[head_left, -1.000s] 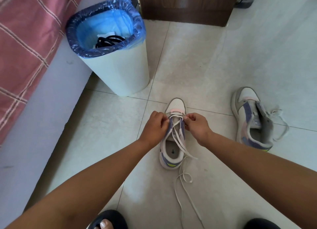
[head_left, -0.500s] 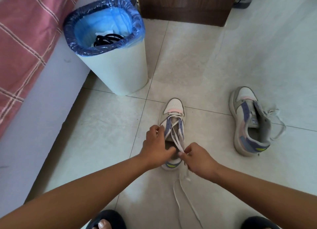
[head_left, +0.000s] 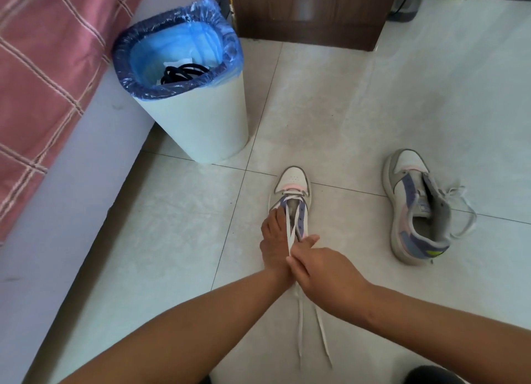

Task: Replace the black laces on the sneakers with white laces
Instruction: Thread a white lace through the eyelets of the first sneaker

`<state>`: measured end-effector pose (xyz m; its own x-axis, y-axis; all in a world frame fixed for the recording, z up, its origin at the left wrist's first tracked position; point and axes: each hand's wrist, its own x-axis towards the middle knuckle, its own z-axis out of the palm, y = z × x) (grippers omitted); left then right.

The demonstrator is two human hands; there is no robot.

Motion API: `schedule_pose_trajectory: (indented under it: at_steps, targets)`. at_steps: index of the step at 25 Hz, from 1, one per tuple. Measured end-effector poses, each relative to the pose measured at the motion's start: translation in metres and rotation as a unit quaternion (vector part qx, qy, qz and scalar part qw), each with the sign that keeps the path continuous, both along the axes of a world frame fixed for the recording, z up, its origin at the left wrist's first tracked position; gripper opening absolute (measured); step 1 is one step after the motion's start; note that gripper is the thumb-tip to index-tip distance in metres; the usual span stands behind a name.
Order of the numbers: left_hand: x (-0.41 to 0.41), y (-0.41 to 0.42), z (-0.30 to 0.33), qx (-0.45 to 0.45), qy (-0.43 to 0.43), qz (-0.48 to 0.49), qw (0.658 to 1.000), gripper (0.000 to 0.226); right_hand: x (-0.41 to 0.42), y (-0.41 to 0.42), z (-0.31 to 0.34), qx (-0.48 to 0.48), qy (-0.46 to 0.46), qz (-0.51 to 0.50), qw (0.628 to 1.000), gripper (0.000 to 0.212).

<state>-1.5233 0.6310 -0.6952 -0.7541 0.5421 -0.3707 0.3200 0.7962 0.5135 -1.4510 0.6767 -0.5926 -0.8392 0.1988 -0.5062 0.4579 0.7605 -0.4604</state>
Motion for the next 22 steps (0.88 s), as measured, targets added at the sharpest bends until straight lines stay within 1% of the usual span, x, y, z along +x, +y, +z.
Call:
schedule_pose_trajectory:
  at_steps: [1,2,3,4,5,7,8,9,10,11,12,13,14,15,16,17,18,19,20,21,22]
  targets:
    - [-0.001,0.002,-0.001,-0.022,-0.028,0.000,0.999,0.096,0.000,0.000,-0.003,-0.007,0.001,0.002,1.000,0.030]
    - [-0.003,0.004,-0.003,-0.033,-0.022,0.001,0.999,0.088,0.000,0.001,-0.005,-0.019,0.021,-0.010,1.000,0.024]
    - [-0.005,0.005,-0.003,-0.039,-0.010,0.002,0.999,0.077,-0.001,0.004,-0.005,-0.027,0.056,-0.027,0.998,0.021]
    - [-0.009,0.005,0.001,-0.030,-0.012,0.009,0.999,0.068,0.000,0.007,-0.007,-0.022,0.090,-0.042,0.995,0.027]
    - [-0.013,0.003,0.007,-0.017,-0.047,0.023,0.999,0.063,0.003,0.010,-0.011,-0.023,0.118,-0.058,0.991,0.028]
    - [-0.023,-0.008,0.023,0.015,-0.145,0.062,0.987,0.057,0.010,0.013,-0.011,-0.060,0.143,-0.093,0.983,0.019]
    - [-0.028,-0.015,0.034,0.034,-0.162,0.078,0.983,0.047,0.014,0.014,-0.010,-0.066,0.148,-0.093,0.982,0.014]
    - [-0.034,-0.022,0.042,0.061,-0.185,0.106,0.975,0.033,0.019,0.012,-0.010,-0.052,0.168,-0.075,0.982,0.014]
    - [-0.039,-0.027,0.051,0.087,-0.249,0.158,0.952,0.022,0.024,0.009,-0.008,-0.025,0.193,-0.036,0.980,0.020]
    - [-0.041,-0.031,0.061,0.108,-0.346,0.206,0.909,0.024,0.029,0.006,-0.007,0.000,0.200,0.003,0.980,0.028]
    - [-0.041,-0.033,0.069,0.121,-0.448,0.231,0.855,0.031,0.033,0.002,-0.004,-0.001,0.181,0.036,0.983,0.035]
    - [-0.040,-0.034,0.076,0.124,-0.512,0.228,0.819,0.036,0.036,-0.002,-0.003,-0.031,0.152,0.051,0.987,0.039]
    - [-0.039,-0.034,0.081,0.119,-0.538,0.212,0.807,0.034,0.037,-0.005,-0.005,-0.078,0.120,0.036,0.989,0.039]
    - [-0.039,-0.034,0.083,0.121,-0.540,0.202,0.808,0.028,0.037,-0.006,-0.008,-0.142,0.093,-0.026,0.985,0.033]
    - [-0.037,-0.034,0.085,0.129,-0.535,0.197,0.812,0.022,0.032,-0.003,-0.012,-0.209,0.071,-0.123,0.968,0.028]
    - [-0.036,-0.034,0.086,0.130,-0.510,0.191,0.829,0.017,0.026,0.003,-0.021,-0.251,0.059,-0.234,0.937,0.024]
    - [-0.036,-0.036,0.086,0.117,-0.457,0.160,0.867,0.015,0.019,0.011,-0.030,-0.278,0.052,-0.338,0.898,0.023]
    - [-0.035,-0.038,0.085,0.083,-0.376,0.108,0.916,0.016,0.013,0.018,-0.036,-0.310,0.038,-0.414,0.855,0.021]
    - [-0.033,-0.040,0.087,0.052,-0.290,0.039,0.955,0.019,0.005,0.025,-0.040,-0.365,0.023,-0.463,0.808,0.021]
    - [-0.030,-0.043,0.092,0.040,-0.227,-0.022,0.973,0.023,-0.003,0.030,-0.041,-0.437,0.007,-0.490,0.754,0.022]
    - [-0.027,-0.045,0.098,0.038,-0.201,-0.069,0.976,0.025,-0.009,0.031,-0.039,-0.513,-0.012,-0.500,0.698,0.023]
